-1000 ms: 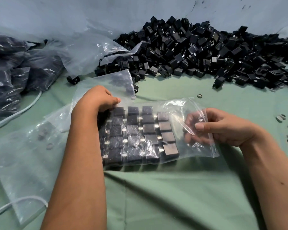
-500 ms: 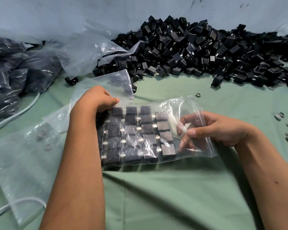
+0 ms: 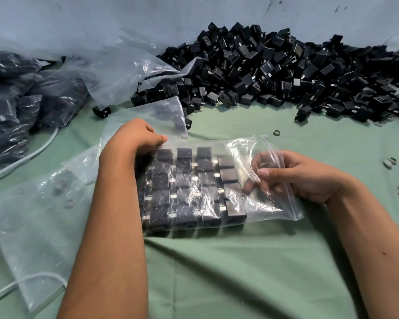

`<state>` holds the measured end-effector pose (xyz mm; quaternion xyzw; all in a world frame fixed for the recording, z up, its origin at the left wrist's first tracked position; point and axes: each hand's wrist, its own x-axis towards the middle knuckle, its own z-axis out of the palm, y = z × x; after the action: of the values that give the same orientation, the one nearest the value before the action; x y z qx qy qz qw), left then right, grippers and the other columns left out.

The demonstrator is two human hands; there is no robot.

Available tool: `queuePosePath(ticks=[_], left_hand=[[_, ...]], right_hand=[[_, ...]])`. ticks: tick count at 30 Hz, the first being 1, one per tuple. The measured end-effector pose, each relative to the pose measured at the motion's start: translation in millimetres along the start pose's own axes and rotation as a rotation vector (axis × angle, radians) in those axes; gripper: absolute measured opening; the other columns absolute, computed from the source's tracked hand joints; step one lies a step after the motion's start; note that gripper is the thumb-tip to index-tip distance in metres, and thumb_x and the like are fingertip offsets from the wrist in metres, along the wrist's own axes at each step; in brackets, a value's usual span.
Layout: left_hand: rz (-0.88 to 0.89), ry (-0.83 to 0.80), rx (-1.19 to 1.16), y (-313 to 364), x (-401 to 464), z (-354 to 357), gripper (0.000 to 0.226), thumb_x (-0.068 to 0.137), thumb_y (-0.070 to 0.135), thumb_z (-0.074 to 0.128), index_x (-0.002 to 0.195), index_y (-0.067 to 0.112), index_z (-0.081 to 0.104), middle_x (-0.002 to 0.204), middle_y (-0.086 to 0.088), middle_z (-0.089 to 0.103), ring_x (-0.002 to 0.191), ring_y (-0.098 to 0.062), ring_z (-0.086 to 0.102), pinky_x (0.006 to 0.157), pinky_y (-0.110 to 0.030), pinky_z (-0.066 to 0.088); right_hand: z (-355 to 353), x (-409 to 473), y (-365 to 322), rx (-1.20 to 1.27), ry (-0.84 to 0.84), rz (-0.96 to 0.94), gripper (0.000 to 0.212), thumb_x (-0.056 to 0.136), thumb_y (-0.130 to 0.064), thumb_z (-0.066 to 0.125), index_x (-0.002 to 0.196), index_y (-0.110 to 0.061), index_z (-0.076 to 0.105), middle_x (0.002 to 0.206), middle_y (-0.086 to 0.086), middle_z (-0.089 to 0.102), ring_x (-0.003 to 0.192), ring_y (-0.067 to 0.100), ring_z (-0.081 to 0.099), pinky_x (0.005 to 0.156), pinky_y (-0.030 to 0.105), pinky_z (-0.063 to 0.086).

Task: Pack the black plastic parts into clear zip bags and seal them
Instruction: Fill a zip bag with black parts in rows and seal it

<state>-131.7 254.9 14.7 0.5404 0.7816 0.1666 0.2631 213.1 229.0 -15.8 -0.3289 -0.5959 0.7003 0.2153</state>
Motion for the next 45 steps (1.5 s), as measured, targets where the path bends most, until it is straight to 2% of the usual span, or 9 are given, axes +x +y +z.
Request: queuePosePath(ticks=[8,14,20,25,31,35,37,41,45], left_hand=[[0.002,-0.002,-0.013,1,-1,0,0.031,0.094,0.039,0.072,0.091,0.009,0.077,0.105,-0.011,0.072,0.084,-0.025,0.059,0.076,-0.032,0.042],[0.025,0.03,-0.033,2,-3,0,0.026,0.094,0.038,0.072,0.083,0.015,0.077,0.096,-0.009,0.075,0.097,-0.026,0.066,0.084,-0.035,0.051],[0.065,0.042,-0.09,5,-6,2,0.025,0.094,0.034,0.073,0.084,0.011,0.076,0.095,-0.009,0.076,0.1,-0.028,0.069,0.099,-0.047,0.054],[0.08,0.067,-0.114,4,-5,3,0.025,0.094,0.033,0.073,0.083,0.011,0.076,0.09,-0.007,0.076,0.096,-0.027,0.07,0.094,-0.043,0.056],[0.176,0.149,-0.119,10,-3,8,0.024,0.093,0.034,0.074,0.079,0.014,0.074,0.088,-0.002,0.075,0.092,-0.021,0.069,0.087,-0.041,0.057],[0.231,0.16,-0.084,18,-2,15,0.023,0.093,0.035,0.074,0.079,0.016,0.072,0.086,-0.001,0.074,0.088,-0.019,0.068,0.079,-0.036,0.055],[0.252,0.157,-0.072,22,-2,19,0.02,0.092,0.034,0.075,0.081,0.017,0.073,0.086,0.0,0.073,0.087,-0.017,0.068,0.079,-0.034,0.056],[0.298,0.055,-0.027,26,-3,24,0.01,0.092,0.032,0.075,0.09,0.023,0.075,0.089,0.005,0.073,0.086,-0.009,0.067,0.07,-0.026,0.049],[0.235,0.038,0.002,21,0,22,0.02,0.094,0.033,0.072,0.113,0.026,0.072,0.121,0.0,0.07,0.11,-0.019,0.064,0.1,-0.037,0.051]], right_hand=[[-3,1,2,0.023,-0.016,-0.011,0.034,0.085,-0.025,0.083,0.102,-0.004,0.062,0.103,0.051,0.059,0.071,0.032,0.069,0.06,0.03,0.057],[-3,2,2,0.041,0.056,-0.015,0.03,0.086,-0.022,0.079,0.104,-0.005,0.063,0.102,0.027,0.072,0.056,0.01,0.065,0.05,0.017,0.053],[-2,3,1,-0.024,0.025,-0.032,0.05,0.087,-0.025,0.072,0.116,0.01,0.051,0.122,0.028,0.069,0.073,0.027,0.071,0.053,0.023,0.053],[1,0,-2,0.037,0.101,0.0,0.06,0.068,-0.042,0.095,0.11,-0.008,0.068,0.093,0.016,0.073,0.068,0.021,0.068,0.056,0.027,0.057],[-1,0,-2,0.065,0.14,0.042,0.058,0.073,-0.04,0.092,0.117,-0.012,0.068,0.115,0.056,0.048,0.094,0.041,0.058,0.057,0.033,0.056],[-2,0,-1,0.063,0.186,0.049,0.048,0.083,-0.027,0.079,0.121,-0.001,0.064,0.122,0.052,0.049,0.097,0.043,0.058,0.06,0.035,0.057],[-2,0,-1,0.079,0.241,0.038,0.045,0.079,-0.028,0.078,0.113,0.0,0.07,0.114,0.039,0.064,0.089,0.038,0.063,0.064,0.037,0.057],[-5,2,-6,-0.01,0.554,-0.014,0.027,0.079,-0.03,0.078,0.087,-0.005,0.071,0.08,0.012,0.069,0.051,0.009,0.055,0.042,0.019,0.046],[-13,12,-24,-0.343,1.109,-0.219,0.02,0.095,-0.029,0.072,0.08,-0.016,0.067,0.078,0.008,0.073,0.05,0.003,0.055,0.042,0.016,0.041]])
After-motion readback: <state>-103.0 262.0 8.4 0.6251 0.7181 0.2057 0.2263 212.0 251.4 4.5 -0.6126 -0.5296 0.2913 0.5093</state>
